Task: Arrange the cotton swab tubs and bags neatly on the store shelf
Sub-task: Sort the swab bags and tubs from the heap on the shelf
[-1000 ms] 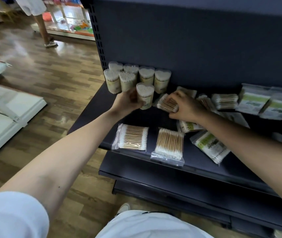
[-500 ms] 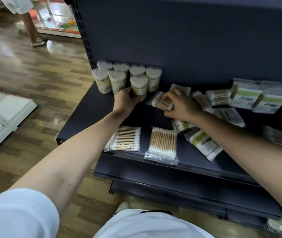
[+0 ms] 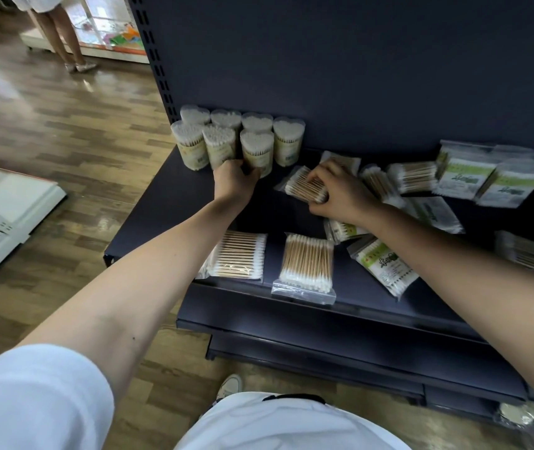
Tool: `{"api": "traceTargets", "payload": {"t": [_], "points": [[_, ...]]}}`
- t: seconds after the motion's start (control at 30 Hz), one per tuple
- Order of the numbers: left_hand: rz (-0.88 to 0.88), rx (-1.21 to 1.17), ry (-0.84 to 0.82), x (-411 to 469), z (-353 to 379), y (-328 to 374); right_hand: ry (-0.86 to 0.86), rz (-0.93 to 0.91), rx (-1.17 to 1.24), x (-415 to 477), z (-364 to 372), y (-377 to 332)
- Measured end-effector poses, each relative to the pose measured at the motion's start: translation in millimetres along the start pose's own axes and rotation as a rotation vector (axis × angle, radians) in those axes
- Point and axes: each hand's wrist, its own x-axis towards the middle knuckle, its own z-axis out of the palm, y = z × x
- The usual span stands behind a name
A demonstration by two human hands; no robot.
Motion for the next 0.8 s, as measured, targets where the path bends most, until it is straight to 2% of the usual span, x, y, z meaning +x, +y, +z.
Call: {"api": "traceTargets", "payload": {"t": [0.3,0.43,0.63,0.8], "points": [[0.023,0.027,0.036,-4,-16,-12,0.009,-0.001,0.040,0,-4,-4],[0.148,0.054,0.002,-4,-23,-11,0.052,-0.001,0.144,1,-9,-7],[0.376,-0.139,-0.154,-7,-24,10,0.141,-0.002,0.336,0,-28,-12],[0.466,-0.171,-0.201,-6,-14,26,0.161,0.001,0.457,-6,-40,-9]]}}
